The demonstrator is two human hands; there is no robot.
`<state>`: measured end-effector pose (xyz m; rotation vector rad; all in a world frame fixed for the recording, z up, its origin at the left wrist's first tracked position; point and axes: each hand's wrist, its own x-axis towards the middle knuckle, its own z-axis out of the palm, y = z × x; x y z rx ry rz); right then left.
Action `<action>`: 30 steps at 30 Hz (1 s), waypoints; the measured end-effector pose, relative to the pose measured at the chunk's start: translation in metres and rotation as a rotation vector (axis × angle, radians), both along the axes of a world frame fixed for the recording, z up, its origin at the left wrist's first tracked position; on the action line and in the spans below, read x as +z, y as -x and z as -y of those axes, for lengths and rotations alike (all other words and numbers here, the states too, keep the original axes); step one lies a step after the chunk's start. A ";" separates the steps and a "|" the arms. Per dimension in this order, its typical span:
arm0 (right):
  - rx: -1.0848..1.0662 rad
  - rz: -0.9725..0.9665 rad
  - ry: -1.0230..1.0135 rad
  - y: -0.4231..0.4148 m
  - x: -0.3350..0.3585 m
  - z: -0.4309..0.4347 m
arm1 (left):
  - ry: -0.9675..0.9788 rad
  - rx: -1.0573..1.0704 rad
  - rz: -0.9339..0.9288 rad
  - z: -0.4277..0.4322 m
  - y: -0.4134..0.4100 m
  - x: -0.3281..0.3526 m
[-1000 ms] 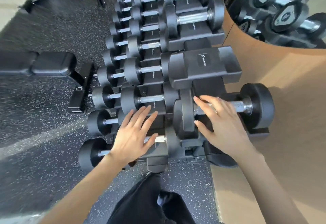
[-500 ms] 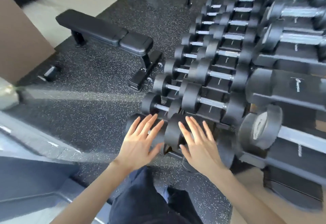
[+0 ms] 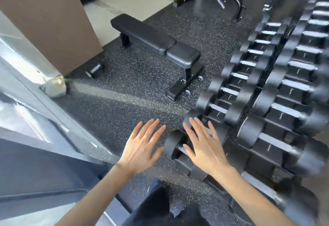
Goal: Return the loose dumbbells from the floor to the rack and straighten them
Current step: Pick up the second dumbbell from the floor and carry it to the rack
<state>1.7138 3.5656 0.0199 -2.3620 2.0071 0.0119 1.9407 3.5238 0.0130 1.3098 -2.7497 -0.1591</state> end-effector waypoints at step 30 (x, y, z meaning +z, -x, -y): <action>0.477 0.105 0.022 -0.158 -0.001 0.377 | -0.046 0.441 0.026 0.278 -0.143 -0.009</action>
